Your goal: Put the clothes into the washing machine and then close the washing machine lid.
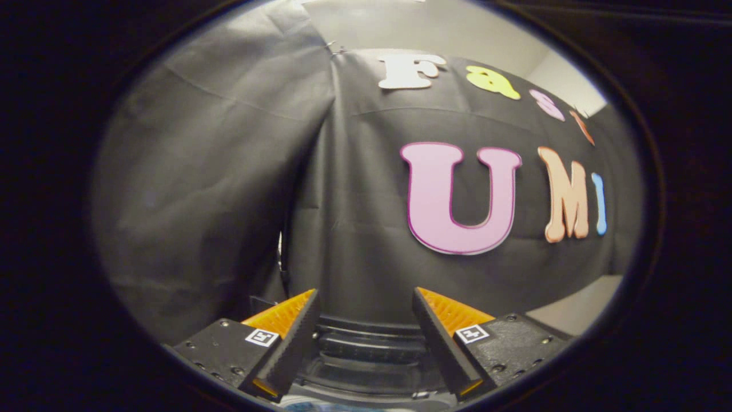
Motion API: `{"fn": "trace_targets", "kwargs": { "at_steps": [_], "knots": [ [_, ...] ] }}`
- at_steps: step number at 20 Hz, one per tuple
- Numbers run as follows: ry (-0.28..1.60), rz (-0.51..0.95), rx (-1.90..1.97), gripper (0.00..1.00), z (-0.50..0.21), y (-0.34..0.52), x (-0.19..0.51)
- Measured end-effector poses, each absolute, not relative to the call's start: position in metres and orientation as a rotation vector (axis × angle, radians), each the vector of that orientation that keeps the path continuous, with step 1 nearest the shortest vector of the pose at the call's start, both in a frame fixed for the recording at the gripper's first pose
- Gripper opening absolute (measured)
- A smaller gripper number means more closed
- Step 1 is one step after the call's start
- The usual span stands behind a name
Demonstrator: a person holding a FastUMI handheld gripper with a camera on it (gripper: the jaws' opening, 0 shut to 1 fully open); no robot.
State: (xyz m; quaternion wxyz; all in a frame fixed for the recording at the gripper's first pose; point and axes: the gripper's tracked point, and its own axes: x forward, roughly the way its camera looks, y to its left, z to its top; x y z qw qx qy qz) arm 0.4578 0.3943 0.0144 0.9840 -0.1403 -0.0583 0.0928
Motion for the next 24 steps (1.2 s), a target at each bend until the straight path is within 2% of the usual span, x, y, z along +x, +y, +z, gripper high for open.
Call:
{"fn": "trace_targets", "kwargs": {
  "at_steps": [7,12,17,19,24],
  "knots": [
    [-0.268,0.01,-0.311,0.97,0.05,0.379,0.496],
    [-0.105,-0.035,-0.081,0.97,0.007,0.361,0.545],
    [0.038,-0.079,-0.087,0.97,-0.039,0.345,0.572],
    [0.028,-0.05,-0.086,0.97,-0.035,0.345,0.588],
    [-0.024,-0.03,-0.092,0.97,-0.028,0.347,0.565]
  ]
}}
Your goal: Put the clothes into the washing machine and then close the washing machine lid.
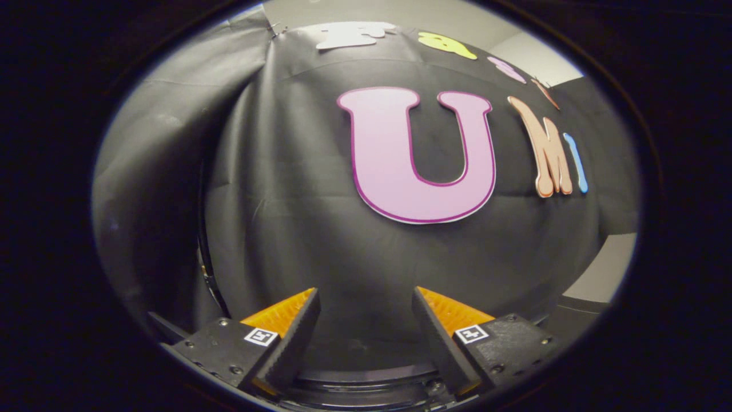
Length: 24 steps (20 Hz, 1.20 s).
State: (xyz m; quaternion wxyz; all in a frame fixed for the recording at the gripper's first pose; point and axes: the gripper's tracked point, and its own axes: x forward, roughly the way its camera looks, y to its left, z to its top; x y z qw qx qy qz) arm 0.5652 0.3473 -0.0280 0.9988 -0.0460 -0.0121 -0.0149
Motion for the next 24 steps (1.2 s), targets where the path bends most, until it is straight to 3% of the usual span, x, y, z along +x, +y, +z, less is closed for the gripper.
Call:
{"fn": "trace_targets", "kwargs": {
  "at_steps": [5,12,24],
  "knots": [
    [-0.009,0.036,-0.09,0.97,-0.023,0.347,0.565],
    [-0.088,0.006,-0.087,0.97,-0.014,0.339,0.557],
    [-0.053,0.036,-0.089,0.97,-0.014,0.338,0.558]
  ]
}}
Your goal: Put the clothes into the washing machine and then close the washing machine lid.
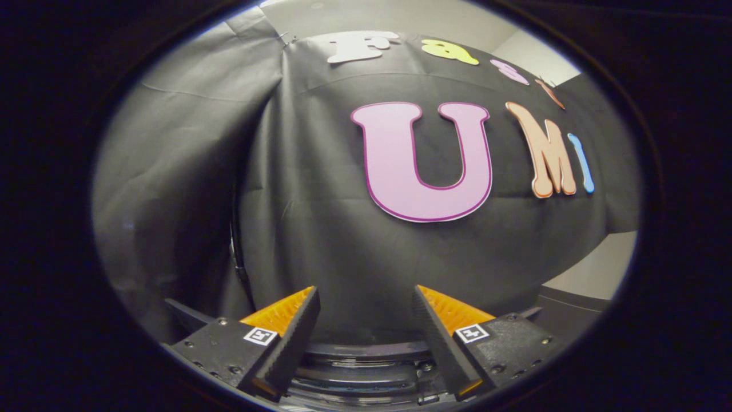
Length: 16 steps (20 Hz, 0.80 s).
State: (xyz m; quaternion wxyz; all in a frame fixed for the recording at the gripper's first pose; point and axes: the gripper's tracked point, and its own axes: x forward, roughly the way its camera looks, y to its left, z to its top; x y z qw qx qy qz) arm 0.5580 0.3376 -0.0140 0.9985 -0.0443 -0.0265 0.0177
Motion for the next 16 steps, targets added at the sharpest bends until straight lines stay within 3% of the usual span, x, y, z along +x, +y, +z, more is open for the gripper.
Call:
{"fn": "trace_targets", "kwargs": {
  "at_steps": [16],
  "knots": [
    [-0.09,0.012,-0.091,0.98,-0.0108,0.3388,0.5596]
  ]
}}
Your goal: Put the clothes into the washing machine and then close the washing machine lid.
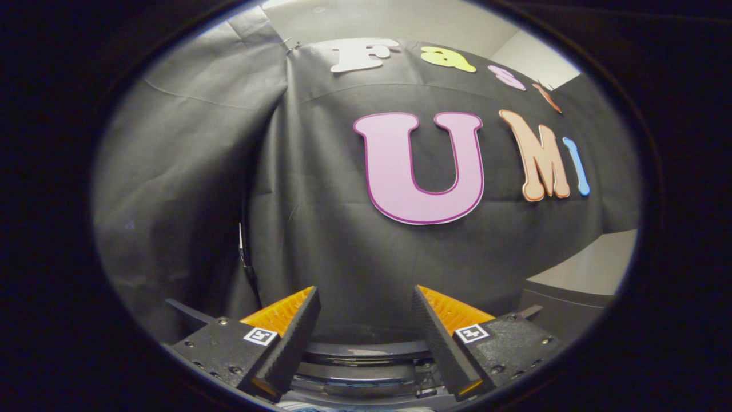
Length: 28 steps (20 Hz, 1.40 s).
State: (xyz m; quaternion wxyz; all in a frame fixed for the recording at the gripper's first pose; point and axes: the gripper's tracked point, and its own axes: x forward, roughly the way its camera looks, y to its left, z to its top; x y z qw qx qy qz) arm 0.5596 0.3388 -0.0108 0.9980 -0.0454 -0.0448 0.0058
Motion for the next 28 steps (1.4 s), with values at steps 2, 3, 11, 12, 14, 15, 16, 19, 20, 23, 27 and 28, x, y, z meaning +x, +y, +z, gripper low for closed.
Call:
{"fn": "trace_targets", "kwargs": {
  "at_steps": [2,3,11,12,14,15,16,19,20,23,27,28],
  "knots": [
    [-0.096,0.01,-0.09,0.98,-0.0101,0.339,0.5589],
    [-0.101,0.008,-0.092,0.98,-0.0095,0.3385,0.5585],
    [-0.097,-0.002,-0.09,0.97,-0.01,0.3382,0.5587],
    [-0.096,-0.005,-0.091,0.97,-0.0101,0.3387,0.5581],
    [-0.099,-0.007,-0.091,0.97,-0.01,0.3381,0.5583],
    [-0.101,-0.008,-0.09,0.97,-0.0097,0.3383,0.5575],
    [-0.104,-0.009,-0.091,0.97,-0.0096,0.3387,0.558],
    [-0.113,-0.011,-0.091,0.97,-0.0092,0.3384,0.557],
    [-0.115,-0.012,-0.09,0.97,-0.0095,0.3383,0.5575],
    [-0.132,-0.013,-0.09,0.97,-0.0077,0.3381,0.5577],
    [-0.135,-0.017,-0.089,0.97,-0.0082,0.3383,0.5559],
    [-0.134,-0.018,-0.09,0.97,-0.0086,0.3387,0.5565]
  ]
}}
